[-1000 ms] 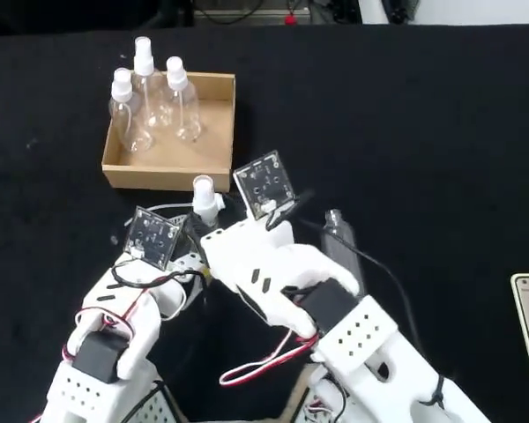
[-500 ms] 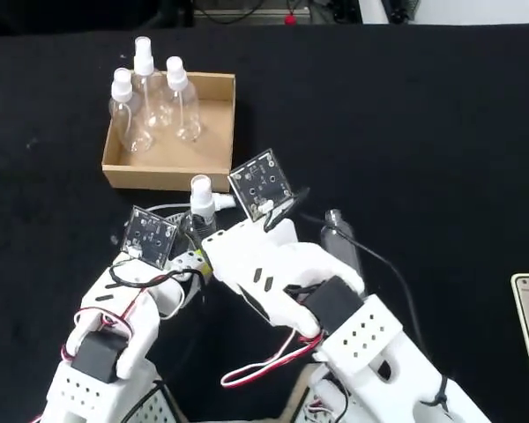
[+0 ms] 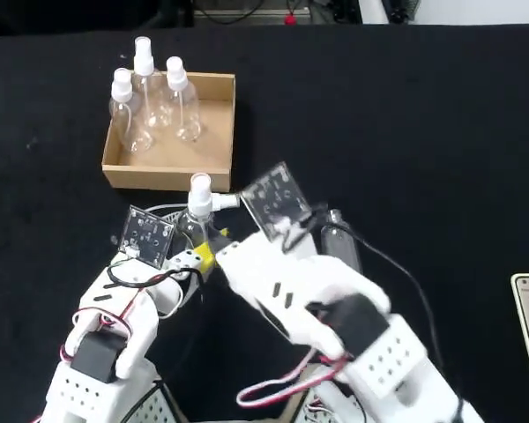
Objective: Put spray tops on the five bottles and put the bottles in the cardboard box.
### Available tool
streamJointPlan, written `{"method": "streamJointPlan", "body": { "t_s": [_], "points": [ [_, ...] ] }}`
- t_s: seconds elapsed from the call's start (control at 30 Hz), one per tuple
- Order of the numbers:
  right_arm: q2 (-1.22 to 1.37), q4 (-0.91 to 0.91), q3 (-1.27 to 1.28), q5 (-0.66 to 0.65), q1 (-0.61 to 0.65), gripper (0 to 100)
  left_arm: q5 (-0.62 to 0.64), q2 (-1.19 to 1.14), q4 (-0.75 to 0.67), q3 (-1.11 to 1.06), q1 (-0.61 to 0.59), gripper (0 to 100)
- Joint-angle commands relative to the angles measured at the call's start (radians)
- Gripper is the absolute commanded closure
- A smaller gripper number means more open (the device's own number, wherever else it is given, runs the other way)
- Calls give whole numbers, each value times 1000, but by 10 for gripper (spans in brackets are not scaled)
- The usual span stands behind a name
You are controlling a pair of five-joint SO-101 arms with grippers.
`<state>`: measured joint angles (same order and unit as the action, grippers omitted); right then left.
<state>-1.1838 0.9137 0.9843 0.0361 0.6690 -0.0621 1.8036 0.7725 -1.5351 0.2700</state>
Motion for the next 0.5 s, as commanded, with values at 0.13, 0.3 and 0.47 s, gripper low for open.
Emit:
{"method": "streamJointPlan", "body": {
  "t_s": [0.13, 0.3, 0.47],
  "points": [
    [-71, 44, -59, -12, -209, 773, 5, 12, -25, 71, -7, 838],
    [-71, 54, -44, -11, -299, 773, 5, 12, -25, 71, -7, 837],
    [-71, 71, 38, -11, -316, 773, 3, 12, -117, 19, -8, 837]
  ]
}}
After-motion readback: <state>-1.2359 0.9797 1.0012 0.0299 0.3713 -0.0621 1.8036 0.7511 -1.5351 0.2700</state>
